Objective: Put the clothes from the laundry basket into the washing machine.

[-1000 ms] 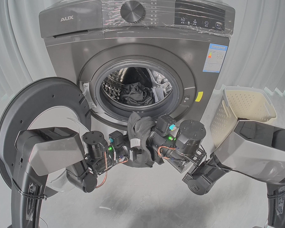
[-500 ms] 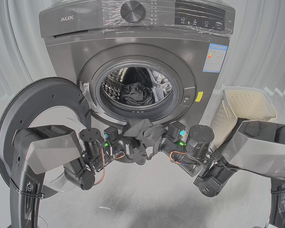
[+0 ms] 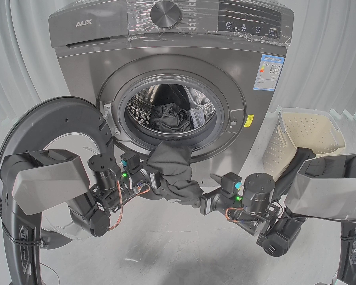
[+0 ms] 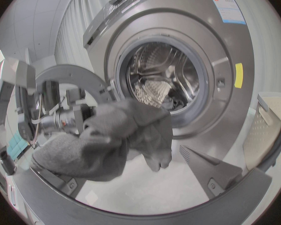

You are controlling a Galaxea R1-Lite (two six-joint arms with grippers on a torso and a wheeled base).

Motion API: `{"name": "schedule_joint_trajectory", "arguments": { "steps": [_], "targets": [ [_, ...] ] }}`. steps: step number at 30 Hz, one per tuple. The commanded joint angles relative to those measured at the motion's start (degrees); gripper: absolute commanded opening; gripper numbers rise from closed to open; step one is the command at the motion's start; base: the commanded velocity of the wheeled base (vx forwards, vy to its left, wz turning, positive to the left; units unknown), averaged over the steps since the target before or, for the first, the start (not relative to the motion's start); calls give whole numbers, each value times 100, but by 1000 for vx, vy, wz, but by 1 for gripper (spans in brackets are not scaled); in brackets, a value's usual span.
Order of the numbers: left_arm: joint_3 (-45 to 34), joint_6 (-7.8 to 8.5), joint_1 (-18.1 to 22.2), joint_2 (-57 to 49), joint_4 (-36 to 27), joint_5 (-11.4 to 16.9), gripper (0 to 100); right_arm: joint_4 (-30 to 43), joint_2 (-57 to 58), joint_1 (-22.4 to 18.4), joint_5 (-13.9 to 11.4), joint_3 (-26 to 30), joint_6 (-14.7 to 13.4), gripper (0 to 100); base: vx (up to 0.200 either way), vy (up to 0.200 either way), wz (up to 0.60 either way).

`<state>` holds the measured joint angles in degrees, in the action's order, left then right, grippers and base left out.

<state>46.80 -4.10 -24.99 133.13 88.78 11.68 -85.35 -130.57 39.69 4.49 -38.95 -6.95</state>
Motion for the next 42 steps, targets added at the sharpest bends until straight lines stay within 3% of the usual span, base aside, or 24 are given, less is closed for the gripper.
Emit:
{"name": "schedule_joint_trajectory", "arguments": {
  "steps": [1, 5, 12, 17, 21, 25, 29, 42],
  "targets": [
    [-918, -162, 29, -701, 16, 282, 0, -17, 23, 56, -71, 1232, 71, 100, 0, 0, 0],
    [-1358, -179, 47, -1026, 16, 397, 0, -26, 6, 65, -141, 1733, 88, 100, 0, 0, 0],
    [-2131, -179, -15, -1844, 25, 511, 0, -123, 6, -67, -115, 2005, 80, 100, 0, 0, 0],
    [-2324, -188, 65, -2046, 25, 511, 0, -298, 252, -647, 17, 1873, 71, 100, 0, 0, 0],
    [-2456, -30, 108, -2107, 25, 291, 0, -307, 463, -1025, 158, 1891, -43, 100, 0, 0, 0],
    [-2571, 111, 170, -2301, 16, 212, 0, -298, 691, -1262, 140, 2032, -131, 100, 0, 0, 0],
    [-2597, 181, 328, -2309, 16, 221, 0, -307, 700, -1253, 131, 2058, -316, 100, 0, 0, 0],
    [-2606, 348, 372, -2090, 16, 221, 0, -316, 682, -1166, 140, 2163, -333, 100, 46, 0, 0]
  ]
}}
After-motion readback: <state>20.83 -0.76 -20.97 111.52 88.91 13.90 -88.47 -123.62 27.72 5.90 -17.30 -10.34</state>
